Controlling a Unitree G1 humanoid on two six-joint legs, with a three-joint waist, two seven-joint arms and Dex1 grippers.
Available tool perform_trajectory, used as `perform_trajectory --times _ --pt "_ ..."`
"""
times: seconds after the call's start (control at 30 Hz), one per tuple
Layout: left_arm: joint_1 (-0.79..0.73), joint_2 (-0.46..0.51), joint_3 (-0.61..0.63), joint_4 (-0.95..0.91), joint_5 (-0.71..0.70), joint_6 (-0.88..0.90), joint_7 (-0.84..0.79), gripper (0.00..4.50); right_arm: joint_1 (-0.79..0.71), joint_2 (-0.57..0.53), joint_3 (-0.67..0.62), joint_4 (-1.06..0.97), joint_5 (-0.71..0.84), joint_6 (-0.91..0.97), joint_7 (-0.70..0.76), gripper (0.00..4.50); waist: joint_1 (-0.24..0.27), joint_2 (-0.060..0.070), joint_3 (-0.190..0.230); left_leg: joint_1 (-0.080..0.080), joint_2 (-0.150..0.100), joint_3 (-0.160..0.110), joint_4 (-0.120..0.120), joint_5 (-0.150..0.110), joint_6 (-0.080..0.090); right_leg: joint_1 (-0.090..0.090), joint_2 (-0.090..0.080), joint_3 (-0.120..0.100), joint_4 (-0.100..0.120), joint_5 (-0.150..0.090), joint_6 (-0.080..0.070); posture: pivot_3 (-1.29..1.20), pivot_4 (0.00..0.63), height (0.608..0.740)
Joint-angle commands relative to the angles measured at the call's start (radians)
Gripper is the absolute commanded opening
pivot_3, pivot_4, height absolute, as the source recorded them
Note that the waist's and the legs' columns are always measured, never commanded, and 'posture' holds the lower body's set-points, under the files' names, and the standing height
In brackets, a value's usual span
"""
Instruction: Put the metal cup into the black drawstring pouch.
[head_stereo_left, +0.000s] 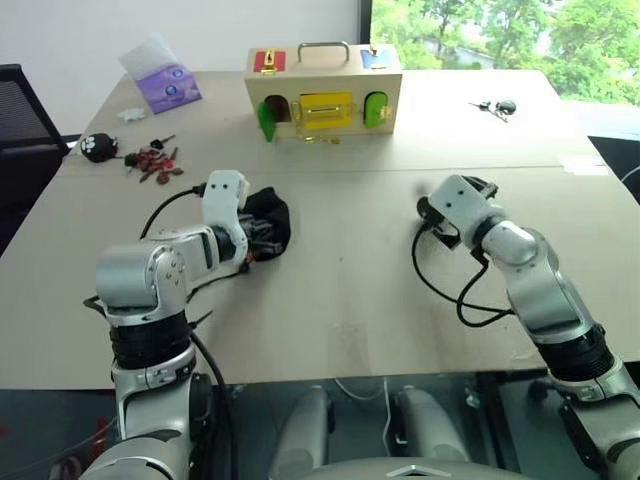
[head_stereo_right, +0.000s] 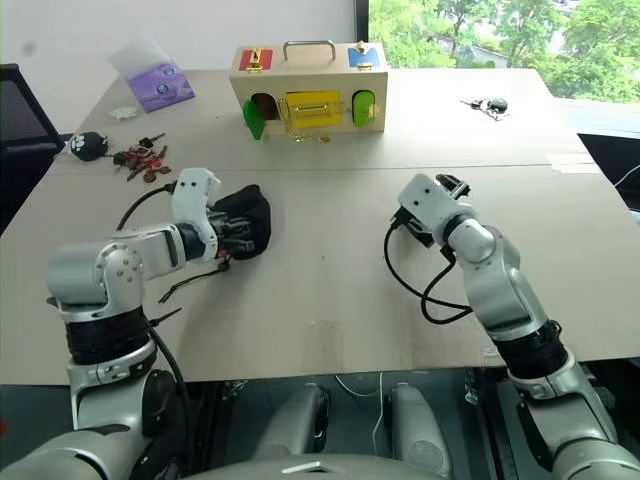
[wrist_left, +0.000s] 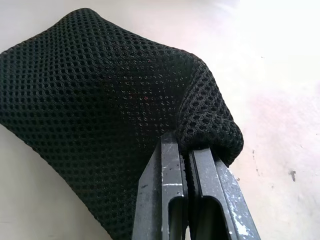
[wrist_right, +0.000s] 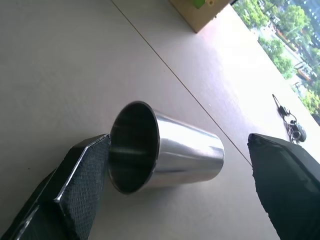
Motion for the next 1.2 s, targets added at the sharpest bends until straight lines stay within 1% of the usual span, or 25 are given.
perform_trajectory --times 0.03,0.1,0.13,0.17,0.27,0.3,0.33,0.37,0.4,0.47,0.5,0.67,0.73,0.83,0.9,0.97,1.07,1.2 --pt "-0.020 0.008 0.006 -0.007 -0.016 -0.016 0.008 0.03 -0.037 0.014 0.016 0.062 -0.038 -0.033 -0.036 4.50 -0.001 0.000 0.000 0.000 0.000 0.000 0.000 0.000 0.000 0.000 0.000 0.000 0.000 0.000 0.000 0.00 0.150 0.740" --pt "-0.021 0.007 0.004 -0.009 -0.017 -0.015 0.012 0.03 -0.053 0.020 0.020 0.113 -0.054 -0.059 -0.058 4.50 -0.001 0.000 0.000 0.000 0.000 0.000 0.000 0.000 0.000 0.000 0.000 0.000 0.000 0.000 0.000 0.00 0.150 0.740" --pt "-0.022 0.007 0.003 -0.012 -0.018 -0.012 0.013 0.00 -0.062 0.019 0.022 0.141 -0.061 -0.076 -0.068 3.95 -0.001 0.000 0.000 0.000 0.000 0.000 0.000 0.000 0.000 0.000 0.000 0.000 0.000 0.000 0.000 0.00 0.150 0.740" --pt "-0.022 0.010 0.005 -0.018 -0.020 -0.008 0.014 0.00 -0.069 0.021 0.020 0.162 -0.067 -0.088 -0.075 3.63 -0.001 0.000 0.000 0.000 0.000 0.000 0.000 0.000 0.000 0.000 0.000 0.000 0.000 0.000 0.000 0.00 0.150 0.740" --pt "-0.018 0.013 0.011 -0.032 -0.020 -0.002 0.019 0.00 -0.078 0.018 0.014 0.188 -0.066 -0.106 -0.065 2.29 -0.001 0.000 0.000 0.000 0.000 0.000 0.000 0.000 0.000 0.000 0.000 0.000 0.000 0.000 0.000 0.00 0.150 0.740" --pt "-0.016 0.012 0.013 -0.036 -0.020 0.000 0.022 0.00 -0.078 0.015 0.011 0.189 -0.066 -0.111 -0.062 2.03 -0.001 0.000 0.000 0.000 0.000 0.000 -0.001 0.000 0.000 0.000 0.000 0.000 0.000 0.000 0.000 0.00 0.150 0.740" --pt "-0.012 0.012 0.013 -0.043 -0.020 0.001 0.024 0.00 -0.077 0.012 0.009 0.189 -0.067 -0.116 -0.058 1.56 -0.001 0.000 0.000 0.000 0.000 0.000 -0.001 0.000 0.000 0.000 0.000 0.000 0.000 0.000 0.000 0.00 0.150 0.740" --pt "-0.004 0.014 0.010 -0.052 -0.022 0.000 0.024 0.00 -0.076 0.009 0.006 0.188 -0.067 -0.119 -0.056 1.22 -0.002 0.000 0.000 0.000 0.000 0.000 -0.001 0.000 0.000 0.000 0.000 0.000 0.000 0.000 0.000 0.00 0.150 0.740" --pt "0.005 0.015 0.006 -0.066 -0.025 0.001 0.024 0.00 -0.076 0.005 0.001 0.189 -0.066 -0.123 -0.053 1.05 -0.002 0.000 0.000 0.000 0.000 0.000 -0.001 0.000 0.000 0.000 0.000 0.000 0.000 0.000 0.000 0.00 0.150 0.740" --pt "0.022 0.016 -0.001 -0.091 -0.033 0.009 0.024 0.00 -0.076 -0.003 -0.009 0.193 -0.067 -0.132 -0.048 0.15 -0.002 0.000 0.000 0.000 0.000 0.000 -0.001 0.000 0.000 0.000 0.000 0.000 0.000 0.000 0.000 0.00 0.150 0.740" --pt "0.031 0.021 -0.008 -0.102 -0.036 0.009 0.024 0.00 -0.075 -0.010 -0.012 0.194 -0.072 -0.140 -0.044 0.07 -0.002 -0.001 0.000 0.000 0.000 0.000 -0.001 0.000 0.000 0.000 0.000 0.000 0.000 0.000 0.000 0.00 0.150 0.740" --pt "0.042 0.023 -0.006 -0.115 -0.047 0.017 0.028 0.00 -0.066 -0.035 -0.048 0.186 -0.056 -0.188 -0.024 0.07 -0.004 0.000 0.000 0.000 0.000 0.000 -0.001 0.000 0.000 0.000 0.000 0.000 0.000 0.000 0.000 0.00 0.150 0.740" --pt "0.025 -0.019 0.048 -0.102 -0.070 0.038 0.029 0.00 -0.053 -0.032 -0.090 0.160 0.005 -0.220 0.010 0.07 -0.003 0.000 0.000 0.000 0.000 0.000 -0.001 0.000 0.000 0.000 0.000 0.000 0.000 0.000 0.000 0.00 0.150 0.740" --pt "0.011 -0.026 0.078 -0.104 -0.095 0.083 0.015 0.00 -0.029 -0.022 -0.143 0.107 0.103 -0.246 0.078 0.07 -0.004 0.000 0.000 0.000 0.000 0.000 -0.001 0.000 0.000 0.000 0.000 0.000 -0.001 0.000 0.000 0.00 0.150 0.740" --pt "0.008 -0.023 0.090 -0.102 -0.104 0.105 0.018 0.00 -0.004 -0.005 -0.185 0.052 0.211 -0.274 0.145 0.07 -0.004 0.000 0.000 0.000 0.000 0.000 -0.001 0.000 0.000 0.000 0.000 0.000 0.000 0.000 0.000 0.00 0.150 0.740" --pt "0.005 -0.025 0.106 -0.091 -0.106 0.117 0.023 0.00 0.017 0.024 -0.229 -0.019 0.339 -0.238 0.215 0.07 -0.009 0.000 0.000 0.000 0.000 0.000 -0.001 -0.001 0.001 0.000 0.000 0.000 0.000 0.000 0.000 0.00 0.150 0.740" --pt "-0.009 -0.033 0.134 -0.067 -0.117 0.136 0.021 0.00 0.050 0.030 -0.225 -0.106 0.456 -0.212 0.306 0.07 -0.015 0.000 0.000 0.000 0.000 -0.001 -0.002 -0.001 0.001 0.000 0.000 0.000 0.000 0.000 0.000 0.00 0.150 0.740" --pt "-0.040 -0.058 0.165 -0.037 -0.143 0.115 0.009 0.00 0.103 0.066 -0.189 -0.193 0.581 -0.189 0.362 0.07 -0.016 0.000 0.000 0.000 0.000 -0.003 -0.001 -0.002 0.004 0.000 0.000 -0.001 0.000 0.000 0.000 0.00 0.150 0.740"
